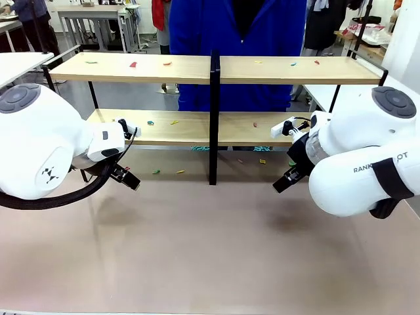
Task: Clean the shelves.
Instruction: Pick up the Duster when the human hands it over.
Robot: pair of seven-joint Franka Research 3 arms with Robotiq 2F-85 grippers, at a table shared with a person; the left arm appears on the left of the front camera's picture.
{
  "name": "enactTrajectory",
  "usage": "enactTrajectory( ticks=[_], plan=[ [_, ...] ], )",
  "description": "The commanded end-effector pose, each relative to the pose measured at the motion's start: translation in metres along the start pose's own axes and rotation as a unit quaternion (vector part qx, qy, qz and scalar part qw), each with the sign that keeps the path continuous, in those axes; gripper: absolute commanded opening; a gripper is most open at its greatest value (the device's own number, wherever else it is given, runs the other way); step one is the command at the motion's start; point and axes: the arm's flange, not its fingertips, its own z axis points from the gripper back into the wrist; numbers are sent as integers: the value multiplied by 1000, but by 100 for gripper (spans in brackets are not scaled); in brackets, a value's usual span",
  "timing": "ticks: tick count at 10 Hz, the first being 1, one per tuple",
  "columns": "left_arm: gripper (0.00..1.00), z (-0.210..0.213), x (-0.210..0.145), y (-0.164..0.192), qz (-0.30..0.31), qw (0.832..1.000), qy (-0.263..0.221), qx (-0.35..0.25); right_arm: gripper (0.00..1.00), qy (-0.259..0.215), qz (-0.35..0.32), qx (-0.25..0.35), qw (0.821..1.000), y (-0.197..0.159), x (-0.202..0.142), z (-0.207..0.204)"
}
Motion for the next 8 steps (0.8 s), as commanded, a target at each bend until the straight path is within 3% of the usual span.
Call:
enactTrajectory(
  ticks=[1, 8],
  plan=[
    [100, 0, 0, 0, 0, 1000, 0, 0, 100, 0, 0, 0, 1000, 0, 0, 0],
    [100, 0, 0, 0, 0, 1000, 0, 0, 100, 0, 0, 0, 1000, 0, 0, 0]
  ],
)
